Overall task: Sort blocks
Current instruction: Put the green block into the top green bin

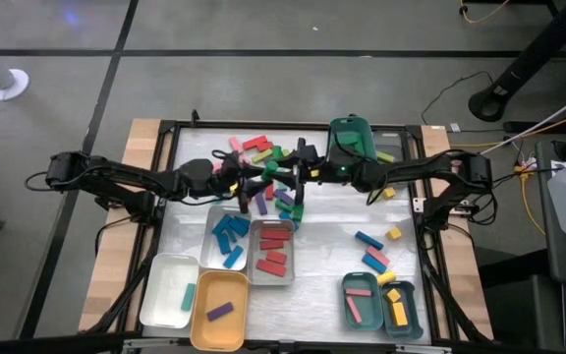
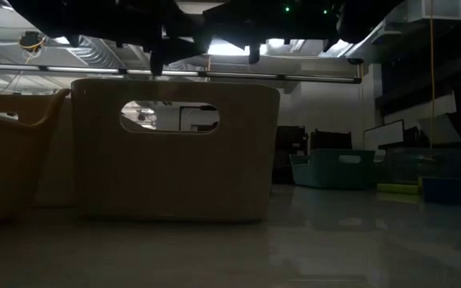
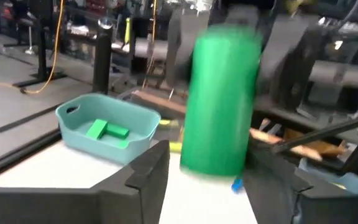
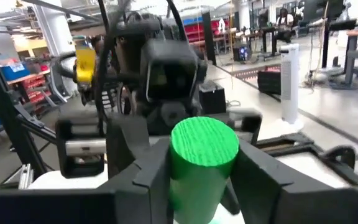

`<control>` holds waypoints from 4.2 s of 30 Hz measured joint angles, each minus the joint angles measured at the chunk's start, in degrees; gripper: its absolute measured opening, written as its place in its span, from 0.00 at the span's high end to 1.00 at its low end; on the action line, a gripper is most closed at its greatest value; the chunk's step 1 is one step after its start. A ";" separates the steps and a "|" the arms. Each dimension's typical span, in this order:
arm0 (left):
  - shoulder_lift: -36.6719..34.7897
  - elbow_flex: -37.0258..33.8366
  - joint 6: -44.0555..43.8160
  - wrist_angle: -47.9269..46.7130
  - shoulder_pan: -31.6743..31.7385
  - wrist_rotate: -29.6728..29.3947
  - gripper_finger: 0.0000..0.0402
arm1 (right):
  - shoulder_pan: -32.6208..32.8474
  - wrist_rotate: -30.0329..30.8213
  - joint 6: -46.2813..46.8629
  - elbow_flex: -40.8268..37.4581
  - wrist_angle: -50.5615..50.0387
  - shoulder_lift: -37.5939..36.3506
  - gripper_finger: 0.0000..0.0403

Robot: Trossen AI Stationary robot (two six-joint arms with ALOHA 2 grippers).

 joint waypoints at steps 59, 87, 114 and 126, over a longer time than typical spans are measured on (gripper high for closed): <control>0.15 -0.04 -8.17 -41.58 21.58 -8.98 0.51 | -30.68 24.25 -11.18 -0.28 -62.82 -7.47 0.38; 16.59 -0.04 -9.92 -37.66 26.49 -9.94 0.52 | -30.68 24.19 -11.18 -0.26 -62.91 -7.47 0.35; 10.12 0.00 -18.75 -12.44 25.96 14.94 0.70 | -22.22 -17.90 -19.30 -0.24 -44.17 -7.50 0.35; 9.97 0.00 -20.41 1.99 19.06 23.14 0.70 | -7.88 -5.28 -35.13 -0.22 -30.81 -7.50 0.35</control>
